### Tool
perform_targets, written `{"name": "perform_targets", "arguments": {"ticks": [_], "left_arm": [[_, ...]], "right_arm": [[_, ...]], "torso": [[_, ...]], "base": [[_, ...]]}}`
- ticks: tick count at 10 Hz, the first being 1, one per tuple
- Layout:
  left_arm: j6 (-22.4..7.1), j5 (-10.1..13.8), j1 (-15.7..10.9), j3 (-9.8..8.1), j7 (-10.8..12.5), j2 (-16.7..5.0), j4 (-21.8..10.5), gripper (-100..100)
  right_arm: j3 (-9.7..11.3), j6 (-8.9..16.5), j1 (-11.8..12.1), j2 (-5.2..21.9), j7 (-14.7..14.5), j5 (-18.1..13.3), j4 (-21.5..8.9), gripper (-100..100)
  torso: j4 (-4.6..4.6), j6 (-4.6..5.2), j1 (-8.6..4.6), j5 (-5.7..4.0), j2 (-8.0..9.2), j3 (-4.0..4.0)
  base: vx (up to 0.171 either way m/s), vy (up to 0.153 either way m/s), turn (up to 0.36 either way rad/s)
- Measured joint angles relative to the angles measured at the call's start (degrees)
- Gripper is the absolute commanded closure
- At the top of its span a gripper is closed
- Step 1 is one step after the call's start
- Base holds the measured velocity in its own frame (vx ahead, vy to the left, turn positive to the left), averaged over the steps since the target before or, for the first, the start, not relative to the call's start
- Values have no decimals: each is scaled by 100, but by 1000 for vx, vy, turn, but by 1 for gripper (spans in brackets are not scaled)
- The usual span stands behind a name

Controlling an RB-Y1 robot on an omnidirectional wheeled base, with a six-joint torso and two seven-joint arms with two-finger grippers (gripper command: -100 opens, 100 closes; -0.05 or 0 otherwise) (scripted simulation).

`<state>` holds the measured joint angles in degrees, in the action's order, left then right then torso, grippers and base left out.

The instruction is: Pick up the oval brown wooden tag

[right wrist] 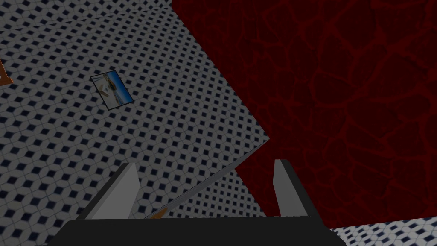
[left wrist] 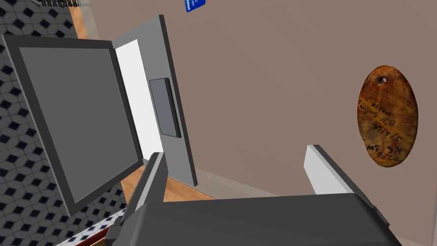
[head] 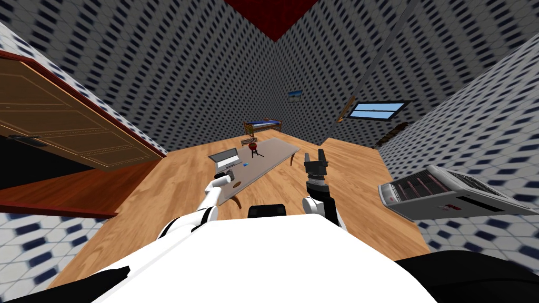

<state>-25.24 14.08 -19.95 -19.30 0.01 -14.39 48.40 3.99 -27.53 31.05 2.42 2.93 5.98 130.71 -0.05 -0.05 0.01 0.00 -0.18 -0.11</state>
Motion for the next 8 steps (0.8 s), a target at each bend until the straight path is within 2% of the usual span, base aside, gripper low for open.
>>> {"name": "perform_targets", "arguments": {"ticks": [2,3,4,5,6,7,8], "left_arm": [[-122,183,-102,20,-54,-106,-448,-100],[-140,249,-266,17,-87,-171,-874,-100],[-285,129,-211,-14,-14,-108,-794,-100],[-411,97,-287,-31,41,-112,-1004,-100],[-490,134,-420,-41,44,-164,-1372,-100],[-549,146,-466,-47,41,-181,-1537,-100],[-619,127,-398,-49,58,-160,-1451,-100]], "right_arm": [[0,0,0,0,0,0,0,0],[0,0,0,0,0,0,0,0],[0,0,0,0,0,0,0,0],[0,0,0,0,0,0,0,0],[0,0,0,0,0,0,0,0],[0,0,0,0,0,0,0,0],[0,0,0,0,0,0,0,0]], "torso": [[0,-1,2,0,-1,0],[0,1,1,0,-5,-2],[0,0,-1,0,0,0],[0,0,0,0,-4,-2],[-2,0,-1,0,-11,-6],[-1,0,-1,0,-8,-4],[1,-1,0,0,3,2]], "base": [[56,2,-7],[51,-1,-8],[62,2,-4],[83,-2,-8],[69,-1,-2],[34,3,0],[35,1,0]]}}
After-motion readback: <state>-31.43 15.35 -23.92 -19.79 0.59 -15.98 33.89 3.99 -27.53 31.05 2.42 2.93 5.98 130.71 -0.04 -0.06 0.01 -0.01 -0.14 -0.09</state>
